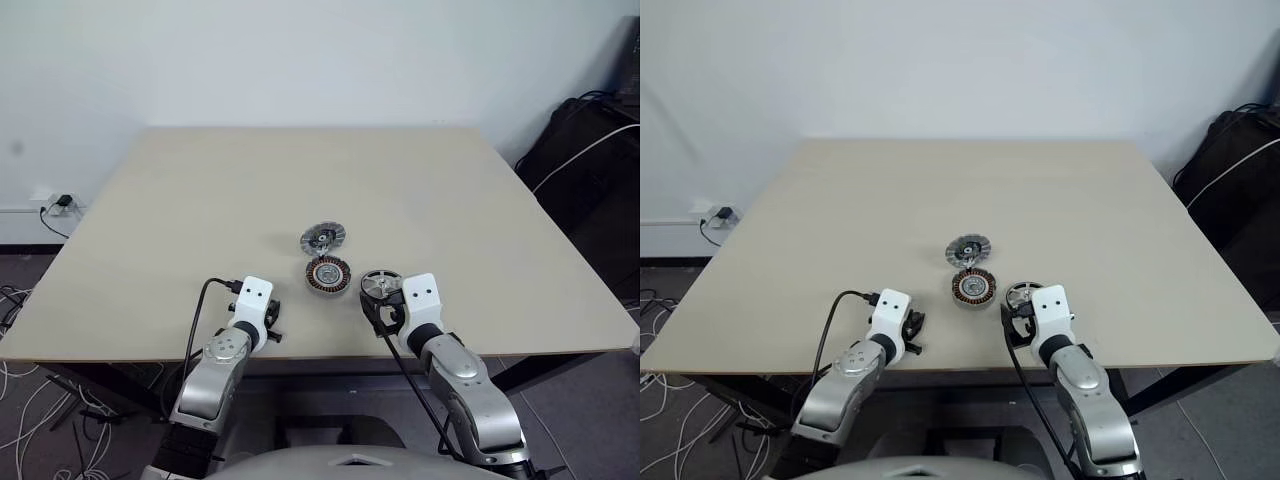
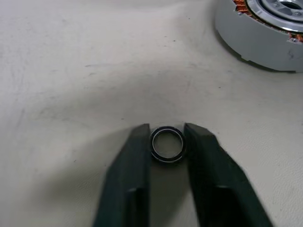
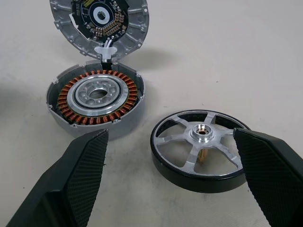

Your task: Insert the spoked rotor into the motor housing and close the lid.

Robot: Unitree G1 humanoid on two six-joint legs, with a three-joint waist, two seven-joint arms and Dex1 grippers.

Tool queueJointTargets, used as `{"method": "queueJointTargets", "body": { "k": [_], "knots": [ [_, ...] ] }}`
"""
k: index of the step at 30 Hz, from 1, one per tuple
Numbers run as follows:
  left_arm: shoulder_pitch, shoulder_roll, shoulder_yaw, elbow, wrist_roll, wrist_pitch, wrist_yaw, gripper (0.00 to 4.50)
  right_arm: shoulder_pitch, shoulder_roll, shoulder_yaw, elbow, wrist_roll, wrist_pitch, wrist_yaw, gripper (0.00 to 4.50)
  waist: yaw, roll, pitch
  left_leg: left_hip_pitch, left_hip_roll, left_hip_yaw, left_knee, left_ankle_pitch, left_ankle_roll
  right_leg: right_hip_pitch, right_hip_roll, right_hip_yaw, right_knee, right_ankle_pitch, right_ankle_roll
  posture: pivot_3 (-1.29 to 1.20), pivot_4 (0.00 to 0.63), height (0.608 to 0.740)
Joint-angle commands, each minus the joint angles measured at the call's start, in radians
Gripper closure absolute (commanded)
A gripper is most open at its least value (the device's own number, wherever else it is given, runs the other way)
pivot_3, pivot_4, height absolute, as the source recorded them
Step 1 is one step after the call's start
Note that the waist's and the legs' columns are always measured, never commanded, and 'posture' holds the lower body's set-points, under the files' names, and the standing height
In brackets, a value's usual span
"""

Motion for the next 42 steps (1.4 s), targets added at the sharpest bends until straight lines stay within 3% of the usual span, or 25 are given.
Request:
{"method": "queueJointTargets", "body": {
  "k": [1,12,33,42],
  "knots": [
    [0.016,0.000,-0.008,-0.014,0.001,0.017,-0.003,3.83,-0.023,0.001,-0.008,-0.012,0.000,-0.017,0.001,0.00,0.000,0.000,0.000,0.000,0.000,0.000,0.000,0.000,0.000,0.000,0.000,0.000,0.000,0.000,0.000,0.00,0.000,0.740],
    [-0.081,-0.033,0.007,-0.133,-0.060,-0.012,-0.045,3.83,-0.033,0.001,-0.004,-0.007,-0.001,-0.017,0.002,0.00,0.000,-0.002,0.001,-0.001,0.000,0.000,0.000,0.000,0.000,-0.001,0.000,0.000,0.000,0.000,0.000,0.00,0.000,0.740],
    [-0.414,-0.097,-0.091,0.302,-0.044,-0.124,-0.173,3.83,-0.021,0.019,-0.009,-0.007,-0.009,-0.042,-0.017,0.00,0.001,-0.004,0.003,-0.001,-0.001,0.000,0.003,0.000,0.002,0.001,0.003,0.000,0.000,0.002,0.003,0.00,0.000,0.740],
    [-0.460,-0.118,-0.092,0.420,-0.008,-0.176,-0.161,3.83,-0.008,0.028,-0.017,-0.019,-0.012,-0.046,-0.029,0.00,0.001,-0.005,0.003,-0.001,-0.001,0.000,0.003,0.000,0.002,0.001,0.003,0.000,0.000,0.002,0.004,0.00,0.000,0.740]
  ]
}}
